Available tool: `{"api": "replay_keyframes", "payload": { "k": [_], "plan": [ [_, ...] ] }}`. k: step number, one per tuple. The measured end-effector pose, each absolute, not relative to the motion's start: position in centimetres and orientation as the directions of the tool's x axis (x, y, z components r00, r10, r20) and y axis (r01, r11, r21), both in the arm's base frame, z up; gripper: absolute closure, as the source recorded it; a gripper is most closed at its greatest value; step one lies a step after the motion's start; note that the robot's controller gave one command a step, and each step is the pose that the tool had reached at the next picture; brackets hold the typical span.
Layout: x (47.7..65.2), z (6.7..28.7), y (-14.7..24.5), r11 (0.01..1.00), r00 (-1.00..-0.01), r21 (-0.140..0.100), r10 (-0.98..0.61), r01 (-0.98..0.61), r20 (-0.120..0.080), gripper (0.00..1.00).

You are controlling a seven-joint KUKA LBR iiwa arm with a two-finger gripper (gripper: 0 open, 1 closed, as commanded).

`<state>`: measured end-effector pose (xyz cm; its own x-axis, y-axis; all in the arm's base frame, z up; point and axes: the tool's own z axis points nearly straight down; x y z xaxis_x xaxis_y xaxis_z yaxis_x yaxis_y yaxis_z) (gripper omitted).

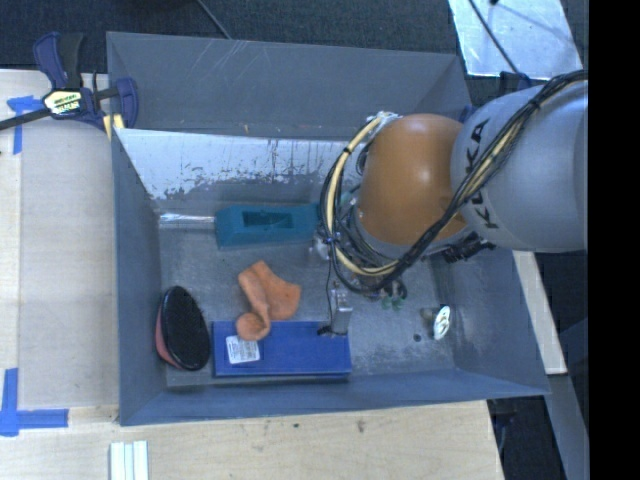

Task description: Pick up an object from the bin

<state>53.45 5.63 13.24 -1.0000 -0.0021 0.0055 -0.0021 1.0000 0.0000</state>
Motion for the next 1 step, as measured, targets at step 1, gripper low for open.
{"api": "replay_keyframes", "payload": {
  "k": [1],
  "plan": [
    [53.63,13.71,5.6,1.0,-1.0,0.001,0.0,0.0,-0.002,0.0]
  ]
}}
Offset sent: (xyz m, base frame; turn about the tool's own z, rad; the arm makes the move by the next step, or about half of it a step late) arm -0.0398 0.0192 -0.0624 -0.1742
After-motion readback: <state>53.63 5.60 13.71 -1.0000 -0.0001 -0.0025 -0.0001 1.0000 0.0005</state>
